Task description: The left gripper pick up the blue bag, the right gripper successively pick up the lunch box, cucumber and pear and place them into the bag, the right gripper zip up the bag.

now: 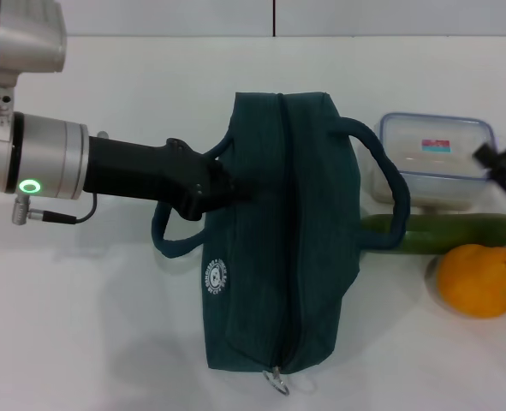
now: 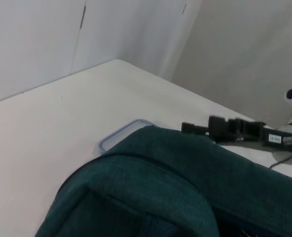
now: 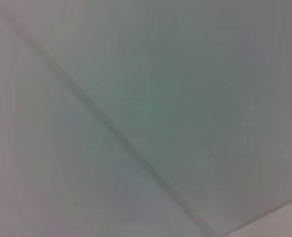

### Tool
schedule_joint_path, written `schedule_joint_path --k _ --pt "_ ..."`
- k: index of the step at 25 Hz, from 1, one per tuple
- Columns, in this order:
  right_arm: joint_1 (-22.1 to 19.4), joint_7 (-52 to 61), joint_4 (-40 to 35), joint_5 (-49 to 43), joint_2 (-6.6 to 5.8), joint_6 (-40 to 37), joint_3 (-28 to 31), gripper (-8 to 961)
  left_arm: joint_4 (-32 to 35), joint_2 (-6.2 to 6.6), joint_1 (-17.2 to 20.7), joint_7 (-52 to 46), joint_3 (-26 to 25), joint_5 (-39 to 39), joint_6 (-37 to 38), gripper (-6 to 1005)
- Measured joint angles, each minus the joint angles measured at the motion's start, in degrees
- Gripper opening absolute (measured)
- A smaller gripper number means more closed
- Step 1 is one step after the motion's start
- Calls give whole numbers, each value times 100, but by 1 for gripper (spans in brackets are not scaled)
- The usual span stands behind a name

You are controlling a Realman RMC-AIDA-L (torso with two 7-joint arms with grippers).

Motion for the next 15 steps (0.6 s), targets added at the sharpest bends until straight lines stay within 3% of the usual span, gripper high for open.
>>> schedule_joint_path --k 15 --pt "18 -409 262 -796 -147 -504 -137 830 0 -9 4 0 4 -13 0 45"
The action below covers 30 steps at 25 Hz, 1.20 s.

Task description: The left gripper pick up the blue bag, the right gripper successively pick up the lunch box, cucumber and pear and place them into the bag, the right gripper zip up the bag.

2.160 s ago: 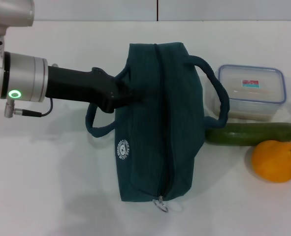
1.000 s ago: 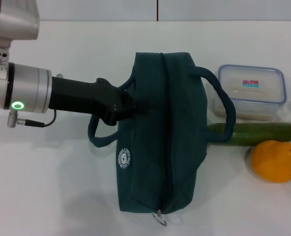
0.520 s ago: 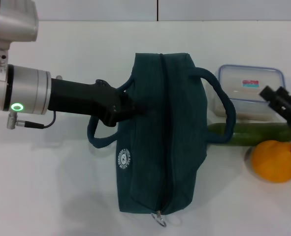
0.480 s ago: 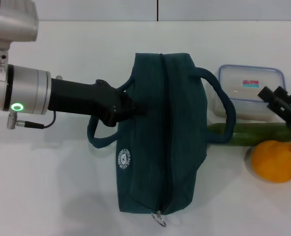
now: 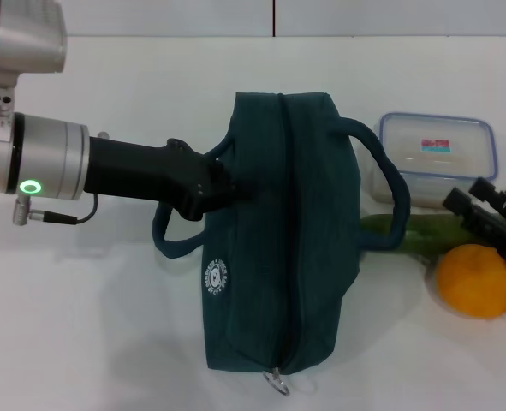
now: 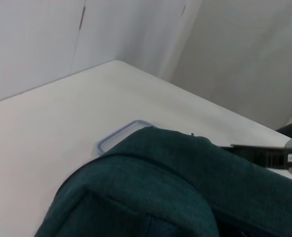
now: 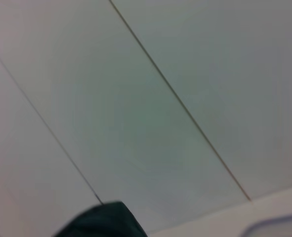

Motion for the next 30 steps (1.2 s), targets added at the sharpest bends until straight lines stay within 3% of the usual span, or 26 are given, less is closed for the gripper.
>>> schedule_joint_path --k 8,30 --pt "-5 -50 218 -7 73 203 11 822 -8 -16 -50 4 185 -37 0 46" --pt "267 63 174 73 34 726 405 802 -9 -14 10 -5 185 -26 -4 50"
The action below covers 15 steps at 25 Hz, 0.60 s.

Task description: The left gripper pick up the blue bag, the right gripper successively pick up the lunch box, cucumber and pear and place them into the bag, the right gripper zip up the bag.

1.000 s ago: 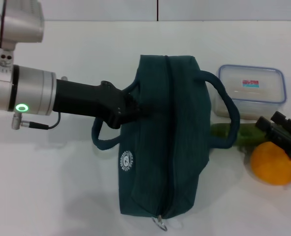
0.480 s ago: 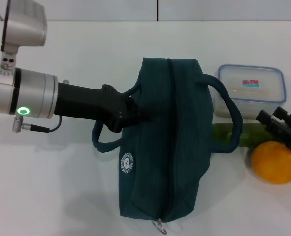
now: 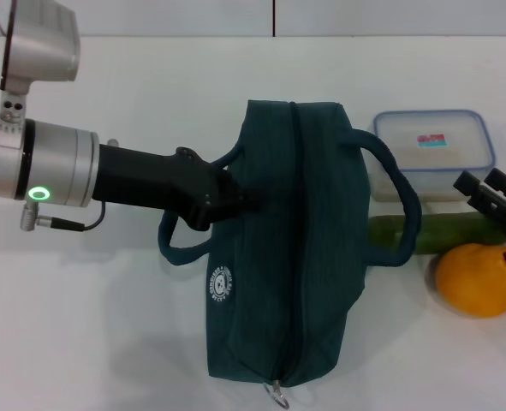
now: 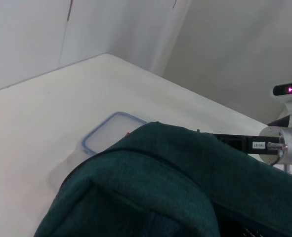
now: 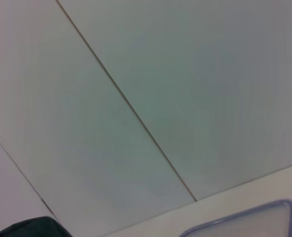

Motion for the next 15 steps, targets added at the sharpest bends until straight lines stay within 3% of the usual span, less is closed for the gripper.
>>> schedule_joint_path --k 8,15 --pt "253 14 -8 129 -34 316 26 794 0 5 -33 8 13 24 -5 51" --pt "82 370 -10 209 3 264 543 787 0 22 -58 8 6 24 -5 52"
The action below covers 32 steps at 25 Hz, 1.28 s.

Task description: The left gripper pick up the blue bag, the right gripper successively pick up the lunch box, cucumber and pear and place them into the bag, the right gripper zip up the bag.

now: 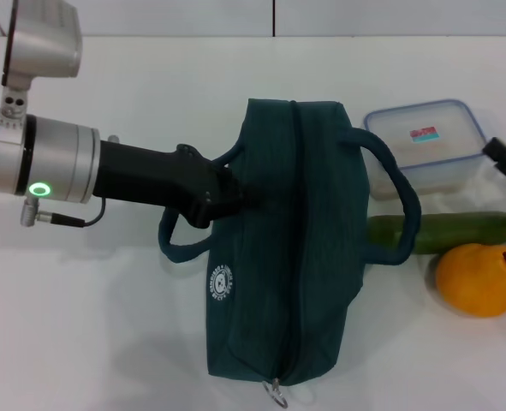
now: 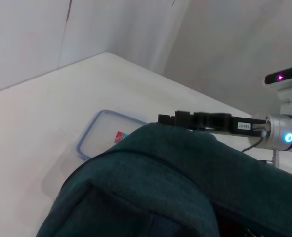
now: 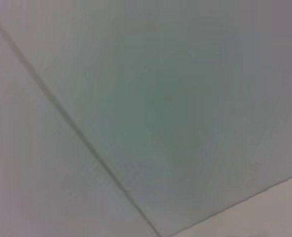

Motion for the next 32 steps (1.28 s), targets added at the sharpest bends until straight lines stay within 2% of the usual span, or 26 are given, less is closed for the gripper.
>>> schedule_joint_path --k 4,11,13,18,25,32 --pt "-1 736 -1 1 -3 125 139 784 0 0 -7 3 6 7 1 52" --pt "166 2111 0 -27 -150 621 158 777 14 0 -4 156 1 14 8 53" --pt "246 2265 -2 -25 -158 685 160 775 8 0 4 211 -9 0 9 53" --pt "486 2710 -7 -48 -101 810 116 771 24 -7 -17 227 20 -4 10 54" --pt "605 3105 -166 -56 83 1145 117 764 20 -9 -22 297 25 -9 10 55" --pt "642 3172 -433 -16 97 1451 155 757 6 -9 -18 323 25 4 10 56"
